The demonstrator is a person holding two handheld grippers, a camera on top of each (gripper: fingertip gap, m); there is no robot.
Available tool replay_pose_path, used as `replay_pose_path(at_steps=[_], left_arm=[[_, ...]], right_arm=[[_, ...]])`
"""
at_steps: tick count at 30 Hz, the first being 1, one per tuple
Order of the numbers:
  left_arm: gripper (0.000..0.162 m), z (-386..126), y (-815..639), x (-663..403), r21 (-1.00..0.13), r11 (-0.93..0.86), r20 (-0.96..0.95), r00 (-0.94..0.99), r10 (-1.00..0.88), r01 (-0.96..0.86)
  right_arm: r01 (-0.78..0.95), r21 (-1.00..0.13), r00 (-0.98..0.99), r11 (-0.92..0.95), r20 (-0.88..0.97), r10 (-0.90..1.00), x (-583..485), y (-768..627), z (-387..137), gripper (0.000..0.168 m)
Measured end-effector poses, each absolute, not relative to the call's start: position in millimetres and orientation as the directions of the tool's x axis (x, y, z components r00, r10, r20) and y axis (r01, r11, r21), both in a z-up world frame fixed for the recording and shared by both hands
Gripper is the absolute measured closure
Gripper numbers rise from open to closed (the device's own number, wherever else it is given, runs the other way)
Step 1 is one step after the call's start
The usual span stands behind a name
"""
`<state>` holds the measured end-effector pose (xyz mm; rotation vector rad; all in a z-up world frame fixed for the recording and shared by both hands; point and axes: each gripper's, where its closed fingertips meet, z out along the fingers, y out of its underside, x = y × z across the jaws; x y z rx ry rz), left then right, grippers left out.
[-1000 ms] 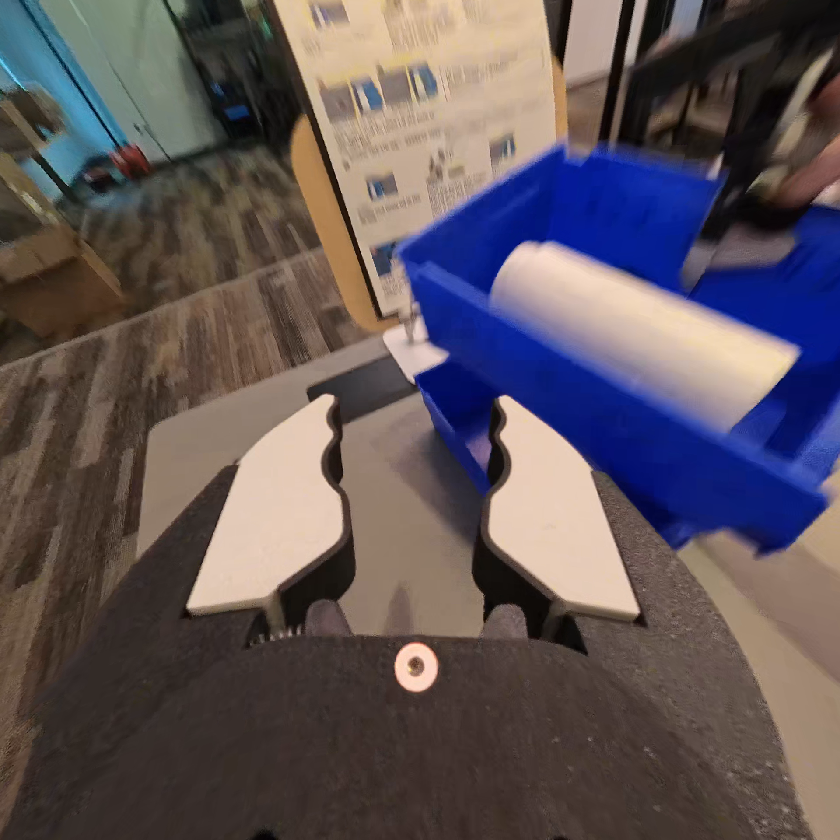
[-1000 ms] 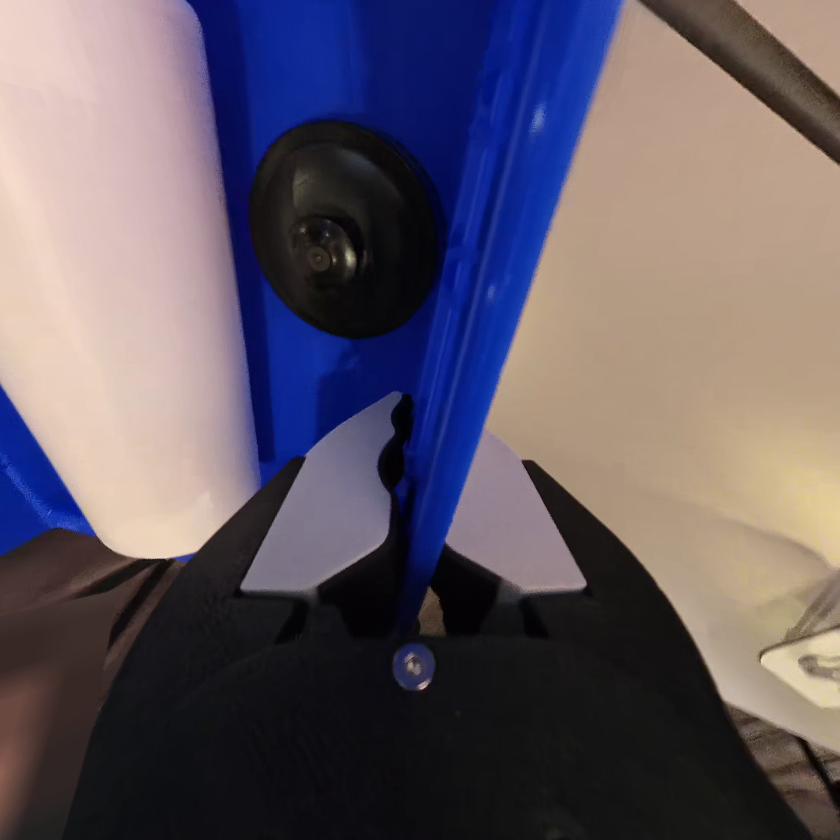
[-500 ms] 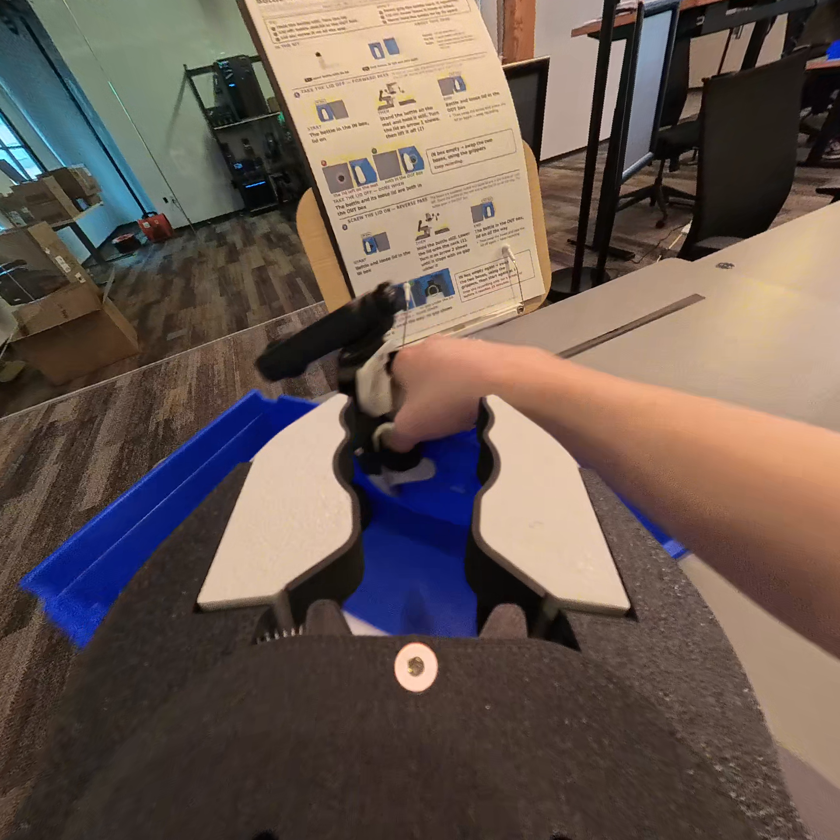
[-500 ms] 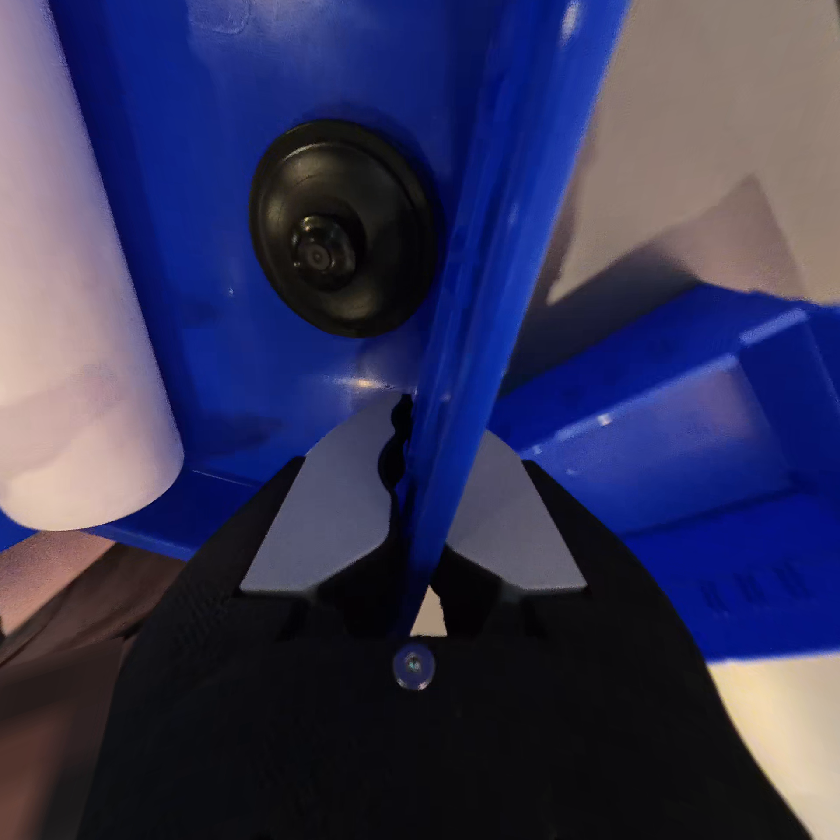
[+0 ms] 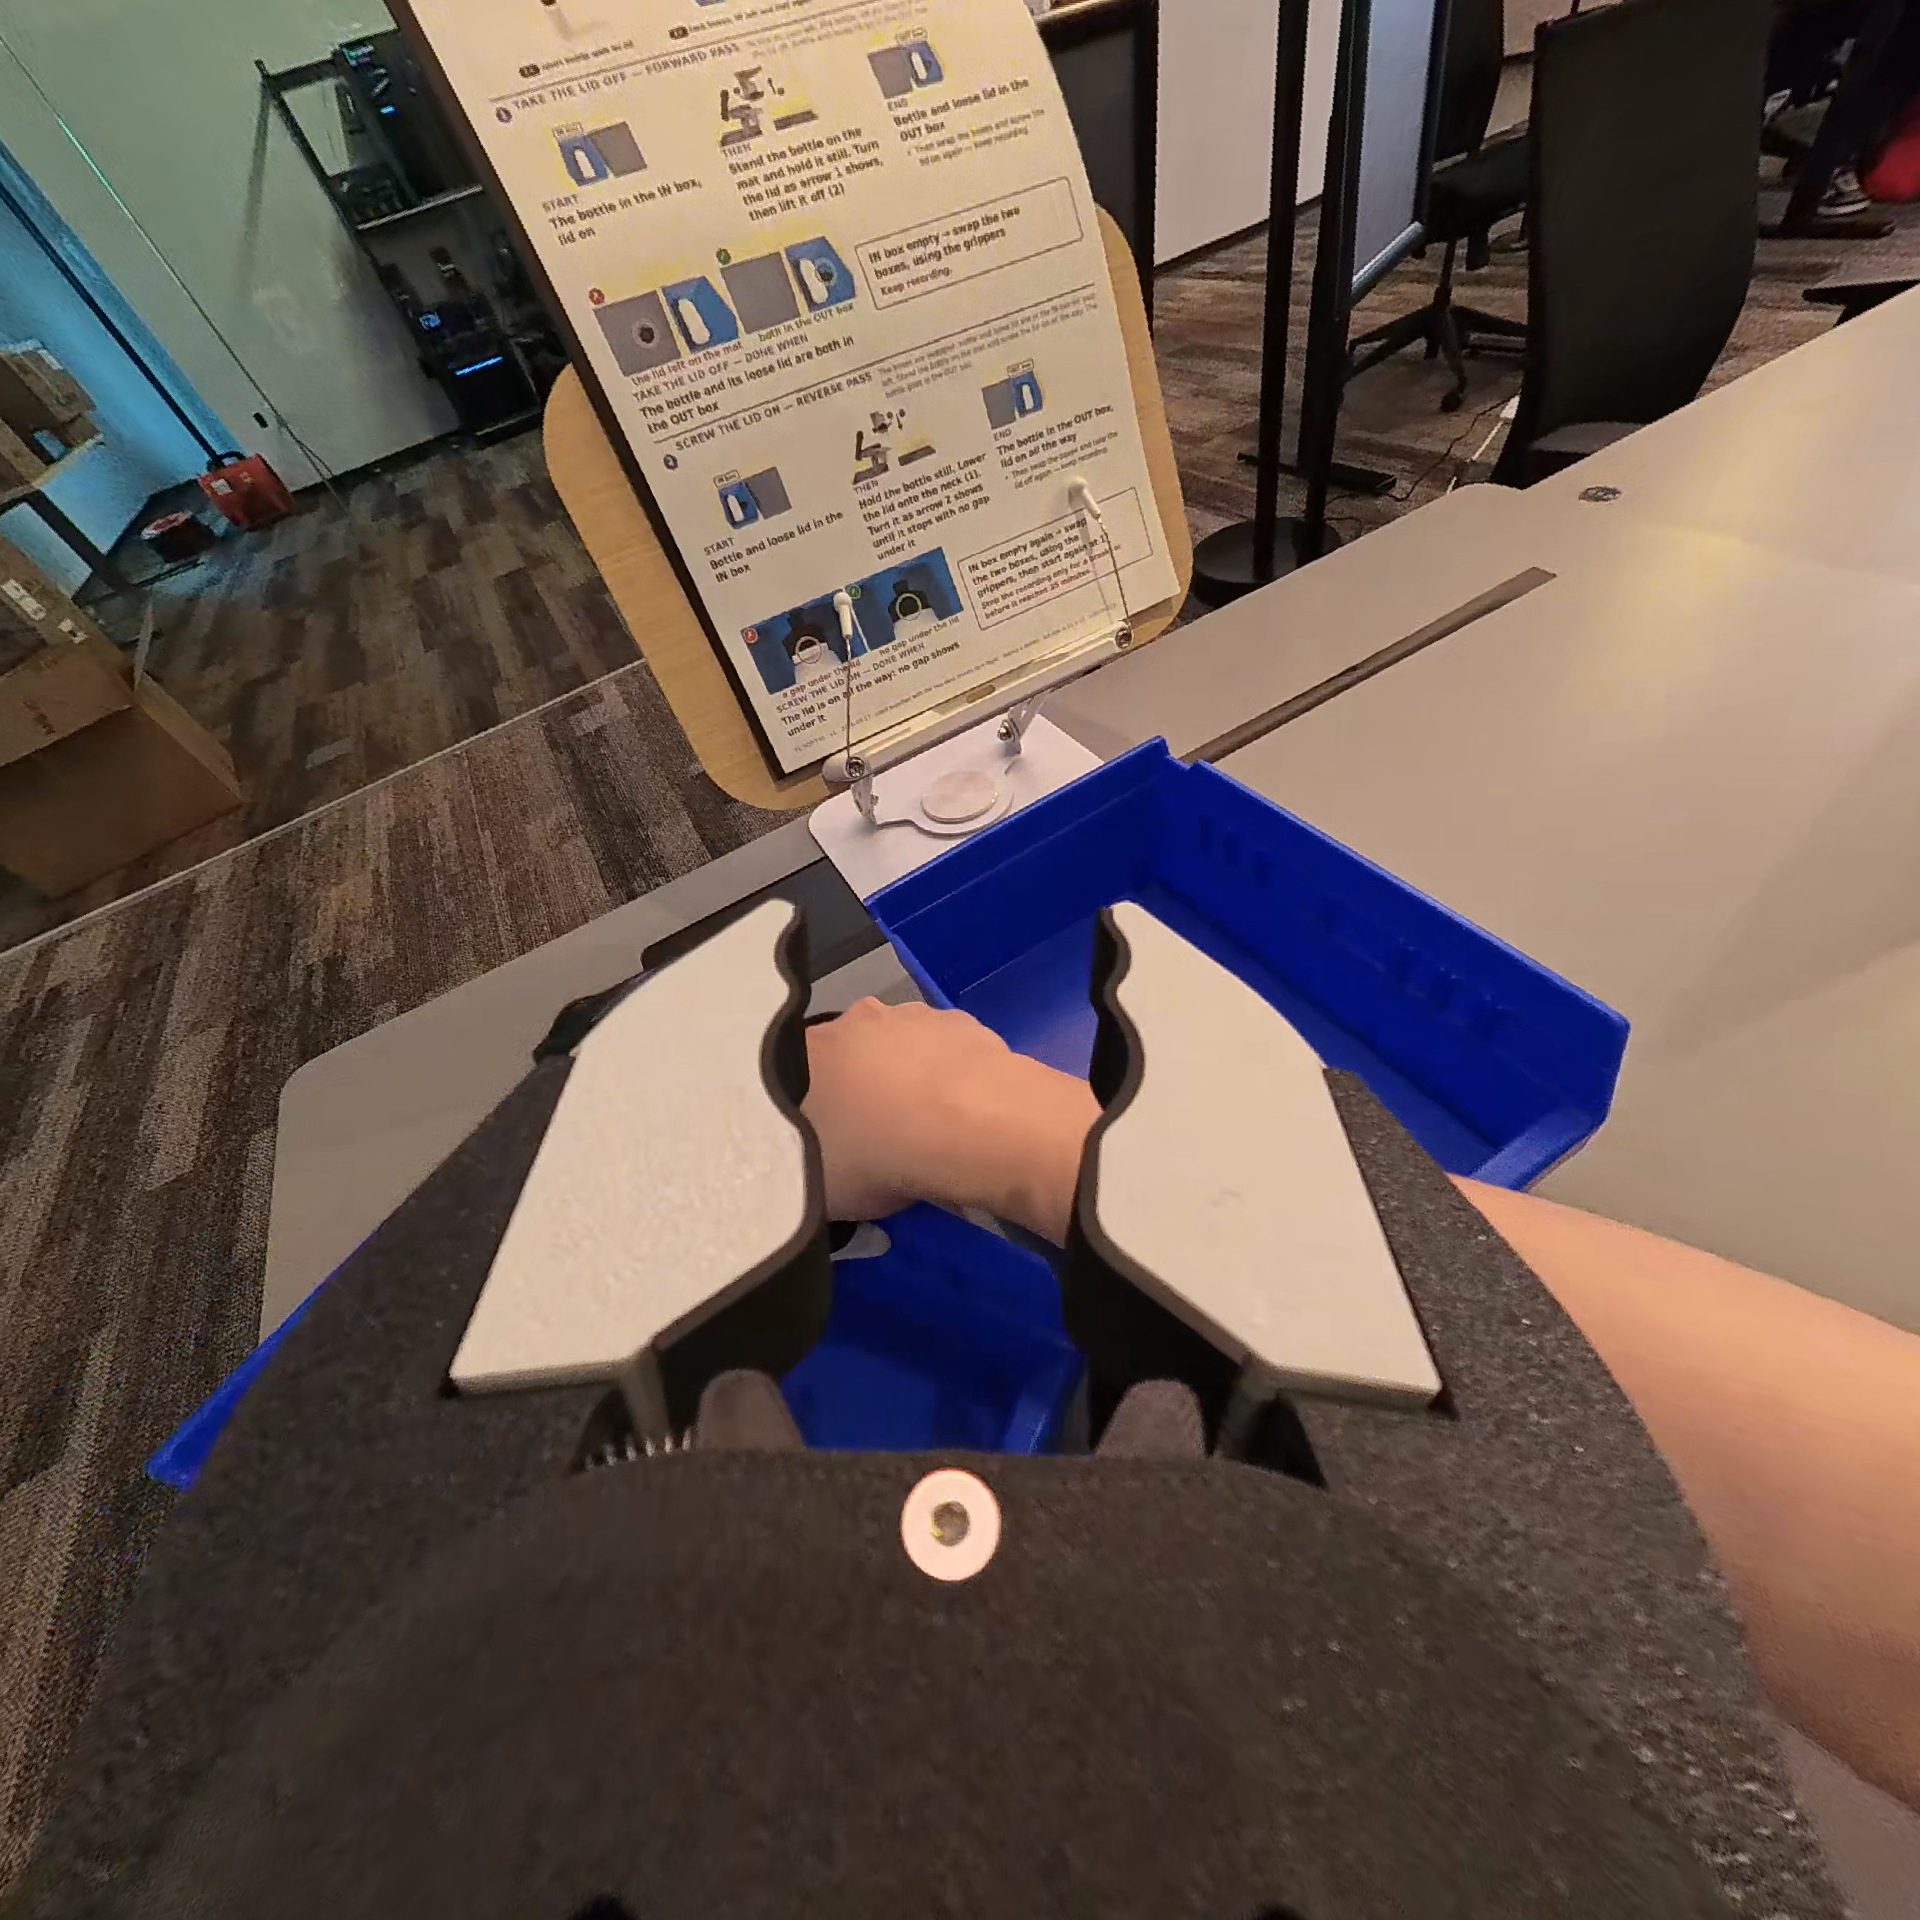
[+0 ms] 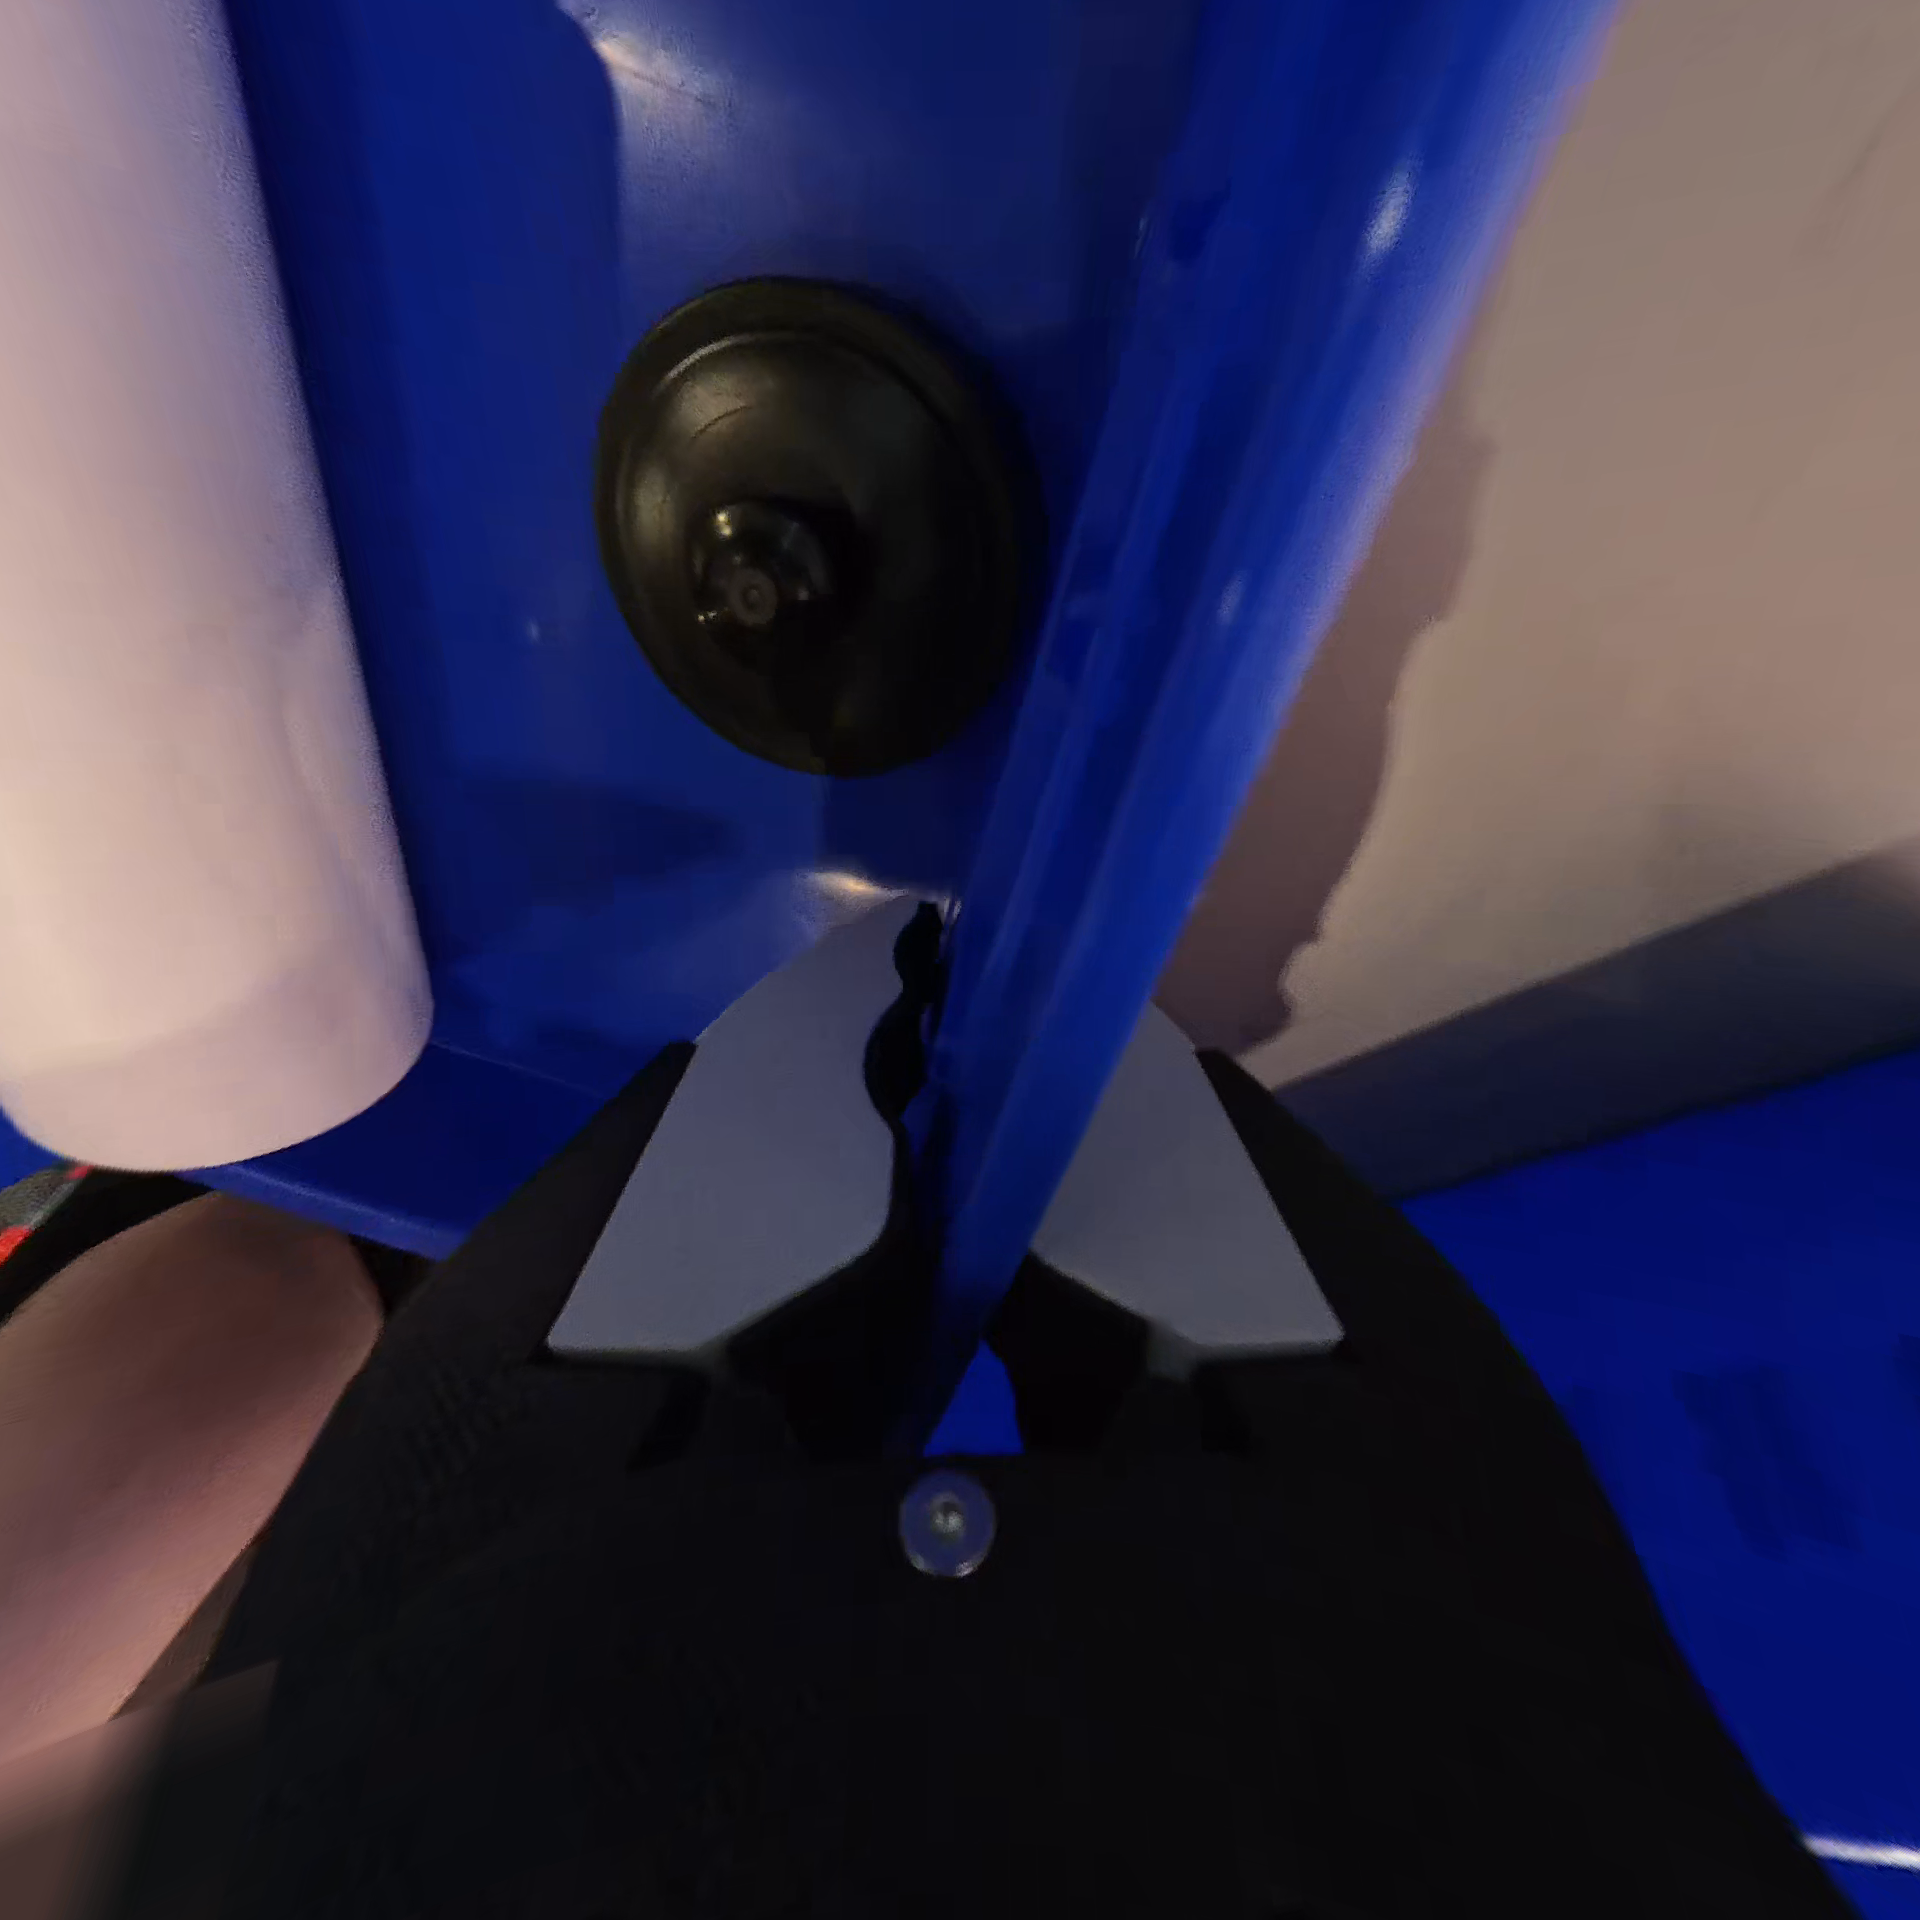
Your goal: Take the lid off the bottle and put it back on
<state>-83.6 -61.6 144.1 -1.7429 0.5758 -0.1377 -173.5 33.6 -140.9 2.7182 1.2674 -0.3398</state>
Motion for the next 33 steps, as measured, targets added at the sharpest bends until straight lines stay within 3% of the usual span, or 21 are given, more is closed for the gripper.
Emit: replay_pose_path(at_steps=[3,7,10,11,14,19,20,23,26,27,33], left_arm=[[0.109,142,-60,-87,-0.941,-0.157,-0.205,0.872,-0.444,-0.301],[0.108,143,-62,-89,-0.942,-0.155,-0.203,0.873,-0.443,-0.298],[0.108,145,-65,-88,-0.942,-0.148,-0.208,0.870,-0.448,-0.301],[0.108,145,-65,-88,-0.943,-0.146,-0.206,0.870,-0.449,-0.299],[0.107,144,-65,-86,-0.942,-0.153,-0.204,0.869,-0.452,-0.300],[0.105,135,-64,-75,-0.921,-0.168,-0.240,0.853,-0.462,-0.351],[0.105,133,-64,-72,-0.917,-0.170,-0.248,0.849,-0.467,-0.362],[0.104,127,-62,-64,-0.905,-0.178,-0.263,0.837,-0.480,-0.387],[0.105,120,-60,-58,-0.888,-0.191,-0.286,0.829,-0.481,-0.417],[0.105,117,-59,-56,-0.882,-0.198,-0.293,0.826,-0.481,-0.428],[0.106,104,-51,-48,-0.854,-0.228,-0.319,0.817,-0.480,-0.467]], right_arm=[[0.799,-0.091,0.575,-0.595,-0.175,0.799,-177,43,-128,0.153],[0.726,-0.478,0.547,-0.494,-0.034,0.837,-175,71,-53,0.139],[0.639,-0.623,0.630,-0.450,0.089,0.771,-111,80,-1,0.124],[0.622,-0.624,0.673,-0.473,0.118,0.730,-78,82,3,0.109],[0.588,-0.465,0.801,-0.661,0.223,0.556,40,90,-23,0.094],[0.487,-0.122,0.864,-0.865,0.214,0.457,166,59,-101,0.093],[0.467,-0.096,0.880,-0.879,0.140,0.453,171,50,-112,0.081],[0.433,-0.053,0.901,-0.900,0.006,0.433,193,35,-129,0.093],[0.435,-0.071,0.894,-0.897,-0.080,0.440,217,34,-128,0.137],[0.428,-0.066,0.896,-0.901,-0.099,0.433,228,33,-128,0.159],[0.280,-0.046,0.941,-0.959,-0.187,0.283,320,26,-129,0.161]])
